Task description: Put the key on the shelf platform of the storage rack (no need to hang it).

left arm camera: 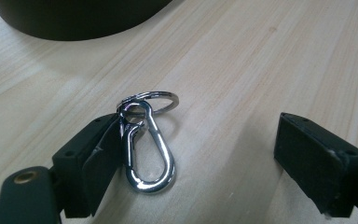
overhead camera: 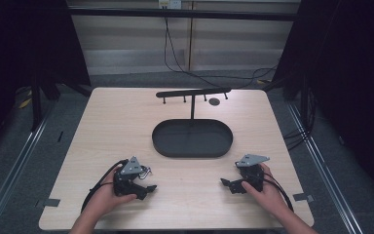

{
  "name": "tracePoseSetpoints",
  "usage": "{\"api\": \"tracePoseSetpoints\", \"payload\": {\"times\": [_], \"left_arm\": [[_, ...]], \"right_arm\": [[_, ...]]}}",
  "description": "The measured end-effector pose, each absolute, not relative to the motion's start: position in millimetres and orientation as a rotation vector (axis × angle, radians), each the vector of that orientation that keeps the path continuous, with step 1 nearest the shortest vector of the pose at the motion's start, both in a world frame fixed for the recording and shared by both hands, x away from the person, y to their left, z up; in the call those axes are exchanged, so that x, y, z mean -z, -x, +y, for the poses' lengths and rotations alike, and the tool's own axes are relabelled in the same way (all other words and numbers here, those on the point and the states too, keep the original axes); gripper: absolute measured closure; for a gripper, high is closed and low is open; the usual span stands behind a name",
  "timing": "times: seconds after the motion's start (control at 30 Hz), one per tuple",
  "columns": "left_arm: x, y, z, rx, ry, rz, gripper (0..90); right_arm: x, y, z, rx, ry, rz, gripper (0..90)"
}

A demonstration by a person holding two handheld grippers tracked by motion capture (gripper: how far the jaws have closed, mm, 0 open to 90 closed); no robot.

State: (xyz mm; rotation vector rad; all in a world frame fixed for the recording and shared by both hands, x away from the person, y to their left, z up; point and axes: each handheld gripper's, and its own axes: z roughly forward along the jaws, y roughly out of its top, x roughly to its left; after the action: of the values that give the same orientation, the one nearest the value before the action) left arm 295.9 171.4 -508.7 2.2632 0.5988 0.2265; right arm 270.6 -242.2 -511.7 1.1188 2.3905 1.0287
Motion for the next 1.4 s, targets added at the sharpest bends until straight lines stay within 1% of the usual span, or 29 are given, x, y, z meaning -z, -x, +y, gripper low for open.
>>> {"api": "tracePoseSetpoints", "payload": {"times": [0.17, 0.23, 0.3, 0.4, 0.47, 0.5, 0.53, 0.57, 0.6, 0.87, 1.1, 1.17, 1.4], "left_arm": [[508.1, -294.8, 171.7, -0.224, -2.262, 0.617, 15.4], [505.3, -295.1, 172.0, -0.232, -2.285, 0.635, 17.4], [501.8, -295.1, 171.9, -0.209, -2.303, 0.682, 18.0], [498.2, -295.9, 173.8, -0.194, -2.307, 0.741, 22.3], [492.1, -298.4, 176.0, -0.146, -2.328, 0.831, 23.5], [492.1, -298.4, 176.0, -0.146, -2.328, 0.831, 24.3], [488.2, -300.2, 176.1, -0.126, -2.329, 0.884, 25.5], [488.2, -300.2, 176.1, -0.126, -2.329, 0.884, 26.6], [485.9, -302.7, 176.0, -0.091, -2.321, 0.943, 27.5], [478.6, -313.2, 169.5, -0.06, -2.387, 1.076, 35.7], [474.4, -320.9, 161.5, -0.065, -2.44, 1.09, 39.0], [473.1, -323.6, 158.9, -0.064, -2.458, 1.094, 41.7], [472.2, -331.2, 150.2, -0.053, -2.519, 1.107, 46.0]], "right_arm": [[511.7, -270.6, -242.2, -1.029, -1.119, 2.39, 12.0], [511.6, -270.5, -242.1, -1.028, -1.122, 2.39, 12.0], [511.6, -270.4, -242.1, -1.025, -1.123, 2.388, 12.0], [511.6, -270.2, -242.0, -1.023, -1.124, 2.385, 12.0], [511.6, -270.2, -242.0, -1.023, -1.125, 2.385, 12.0], [511.6, -270.2, -242.0, -1.023, -1.125, 2.385, 12.0], [511.6, -270.2, -242.0, -1.023, -1.125, 2.385, 12.0], [511.6, -270.2, -242.0, -1.023, -1.125, 2.385, 12.0], [511.5, -270.2, -242.0, -1.022, -1.125, 2.385, 12.0], [511.5, -270.2, -242.0, -1.022, -1.125, 2.385, 12.0], [511.6, -270.2, -242.0, -1.023, -1.125, 2.385, 12.0], [511.6, -270.2, -242.0, -1.023, -1.125, 2.385, 12.0], [511.6, -270.2, -242.0, -1.023, -1.125, 2.385, 12.0]]}}
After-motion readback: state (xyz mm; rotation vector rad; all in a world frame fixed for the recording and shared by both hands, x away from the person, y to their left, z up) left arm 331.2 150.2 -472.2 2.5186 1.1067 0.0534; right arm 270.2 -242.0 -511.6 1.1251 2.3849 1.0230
